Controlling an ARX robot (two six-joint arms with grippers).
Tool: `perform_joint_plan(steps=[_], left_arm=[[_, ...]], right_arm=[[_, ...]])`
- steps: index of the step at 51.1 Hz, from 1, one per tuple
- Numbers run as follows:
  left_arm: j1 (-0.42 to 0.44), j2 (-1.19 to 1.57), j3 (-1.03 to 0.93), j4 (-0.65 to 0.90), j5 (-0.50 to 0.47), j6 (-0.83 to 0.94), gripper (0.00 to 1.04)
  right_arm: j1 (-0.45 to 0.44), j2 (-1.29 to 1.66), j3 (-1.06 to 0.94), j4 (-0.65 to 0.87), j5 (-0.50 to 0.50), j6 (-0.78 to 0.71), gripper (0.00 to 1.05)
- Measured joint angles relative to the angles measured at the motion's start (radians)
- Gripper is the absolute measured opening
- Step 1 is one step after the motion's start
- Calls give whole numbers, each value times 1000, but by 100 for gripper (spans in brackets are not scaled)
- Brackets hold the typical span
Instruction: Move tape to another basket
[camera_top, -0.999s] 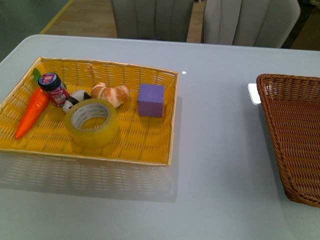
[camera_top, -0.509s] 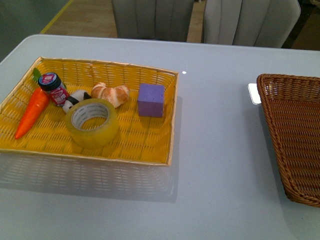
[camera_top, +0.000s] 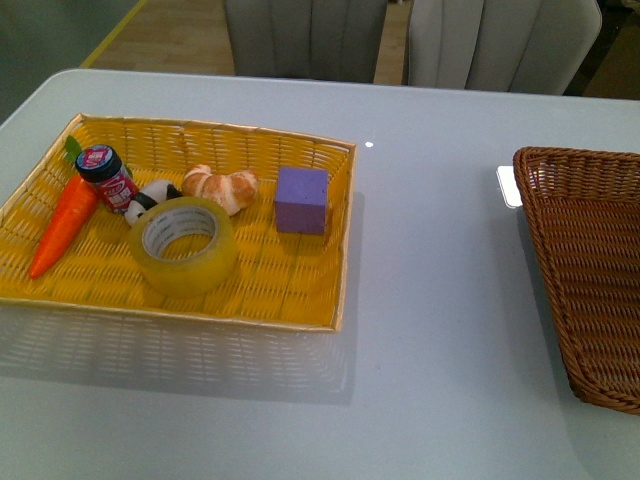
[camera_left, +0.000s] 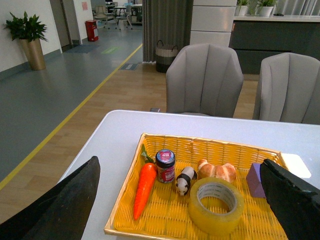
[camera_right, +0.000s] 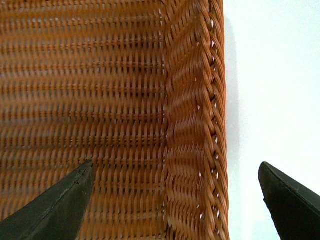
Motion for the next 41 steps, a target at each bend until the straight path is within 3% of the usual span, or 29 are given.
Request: perform_joint_plan(steps=[22,41], left_arm=[[0,0,0,0,0,0,96],[0,0,0,0,0,0,96]], right_arm=[[-2,172,115,-21,48,-21,96],[34,171,69,-10,53,-25,34]])
